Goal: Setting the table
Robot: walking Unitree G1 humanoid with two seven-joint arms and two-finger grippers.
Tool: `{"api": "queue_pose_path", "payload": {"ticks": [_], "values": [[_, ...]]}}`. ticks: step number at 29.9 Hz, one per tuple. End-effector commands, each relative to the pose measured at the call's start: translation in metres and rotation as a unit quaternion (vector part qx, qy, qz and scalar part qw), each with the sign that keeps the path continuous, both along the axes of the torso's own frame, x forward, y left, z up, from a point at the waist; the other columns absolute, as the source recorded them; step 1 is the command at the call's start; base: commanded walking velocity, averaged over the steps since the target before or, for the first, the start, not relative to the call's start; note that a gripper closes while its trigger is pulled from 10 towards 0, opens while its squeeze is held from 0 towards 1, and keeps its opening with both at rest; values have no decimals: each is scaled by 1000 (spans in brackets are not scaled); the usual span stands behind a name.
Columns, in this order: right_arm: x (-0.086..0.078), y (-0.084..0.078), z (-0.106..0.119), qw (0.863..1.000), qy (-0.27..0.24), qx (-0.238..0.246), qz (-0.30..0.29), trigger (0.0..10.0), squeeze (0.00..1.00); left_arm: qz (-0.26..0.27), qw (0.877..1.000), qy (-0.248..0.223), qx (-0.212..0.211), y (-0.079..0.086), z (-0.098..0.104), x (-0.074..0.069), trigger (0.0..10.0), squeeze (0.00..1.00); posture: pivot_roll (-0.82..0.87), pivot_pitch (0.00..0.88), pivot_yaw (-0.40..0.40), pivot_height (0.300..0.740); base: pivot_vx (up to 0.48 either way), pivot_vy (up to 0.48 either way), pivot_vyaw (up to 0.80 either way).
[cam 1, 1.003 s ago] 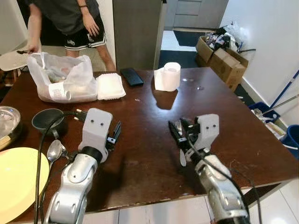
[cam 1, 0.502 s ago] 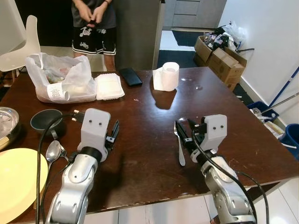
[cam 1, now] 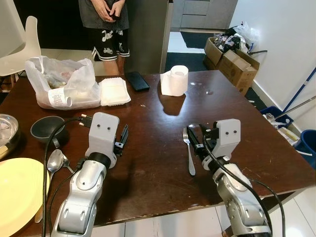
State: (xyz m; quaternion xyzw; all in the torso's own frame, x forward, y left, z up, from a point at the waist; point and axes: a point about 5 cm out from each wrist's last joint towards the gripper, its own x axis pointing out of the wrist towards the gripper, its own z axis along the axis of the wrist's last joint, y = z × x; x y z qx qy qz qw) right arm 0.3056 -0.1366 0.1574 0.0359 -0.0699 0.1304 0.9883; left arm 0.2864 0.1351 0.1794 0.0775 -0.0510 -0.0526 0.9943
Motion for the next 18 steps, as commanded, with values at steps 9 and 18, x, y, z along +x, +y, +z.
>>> {"api": "queue_pose_path", "payload": {"ticks": [9, 18], "values": [[1, -2, -2, 1000, 10, -1, -3, 10000, 0, -2, 1000, 3, 2, -2, -5, 2, 10000, 0, -34, 0, 26, 740, 0, 0, 0], [0, -3, -4, 1000, 12, -8, -2, 10000, 0, -5, 1000, 3, 0, -5, -7, 3, 10000, 0, -47, 0, 24, 740, 0, 0, 0]]}}
